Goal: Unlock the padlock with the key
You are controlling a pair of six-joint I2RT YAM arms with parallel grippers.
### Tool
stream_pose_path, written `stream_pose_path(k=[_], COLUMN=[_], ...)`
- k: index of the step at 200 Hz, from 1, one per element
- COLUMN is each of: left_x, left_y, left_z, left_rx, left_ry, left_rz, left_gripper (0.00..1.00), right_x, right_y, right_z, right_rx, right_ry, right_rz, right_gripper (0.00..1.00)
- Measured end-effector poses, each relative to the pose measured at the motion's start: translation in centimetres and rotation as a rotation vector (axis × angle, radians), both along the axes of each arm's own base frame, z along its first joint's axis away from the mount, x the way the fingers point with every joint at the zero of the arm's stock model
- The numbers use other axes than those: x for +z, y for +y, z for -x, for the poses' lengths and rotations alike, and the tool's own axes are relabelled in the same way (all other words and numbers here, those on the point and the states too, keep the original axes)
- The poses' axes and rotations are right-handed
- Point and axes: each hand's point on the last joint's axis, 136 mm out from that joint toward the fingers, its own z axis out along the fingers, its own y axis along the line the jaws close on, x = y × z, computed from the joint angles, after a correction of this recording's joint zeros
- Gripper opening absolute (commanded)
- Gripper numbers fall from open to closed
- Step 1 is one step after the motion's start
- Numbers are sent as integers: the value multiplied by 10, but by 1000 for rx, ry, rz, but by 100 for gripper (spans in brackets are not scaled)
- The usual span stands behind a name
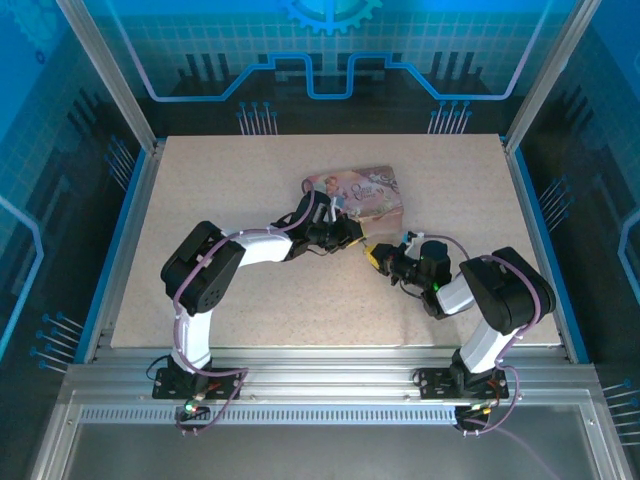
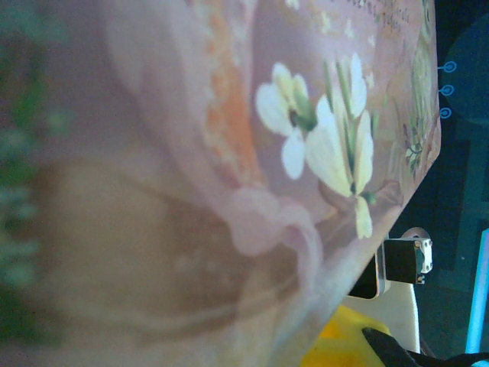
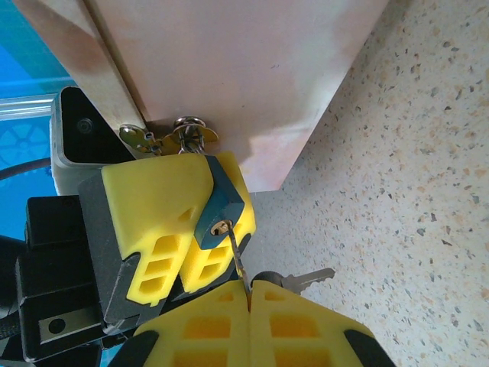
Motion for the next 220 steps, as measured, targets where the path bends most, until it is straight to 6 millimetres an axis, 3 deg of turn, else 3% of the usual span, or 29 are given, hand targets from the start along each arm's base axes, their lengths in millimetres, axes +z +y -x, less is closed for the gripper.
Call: stream_pose_path(k=[220], left_x=[1], left_y=[0], left_z=[0], left_rx=[-3], left_ry=[1], left_rz=[7], left_gripper=[10], right_x=[5], right_y=[1], right_z=[0], right_rx=[-1], right_ry=[-18], right_rz=[0], right_gripper=[0])
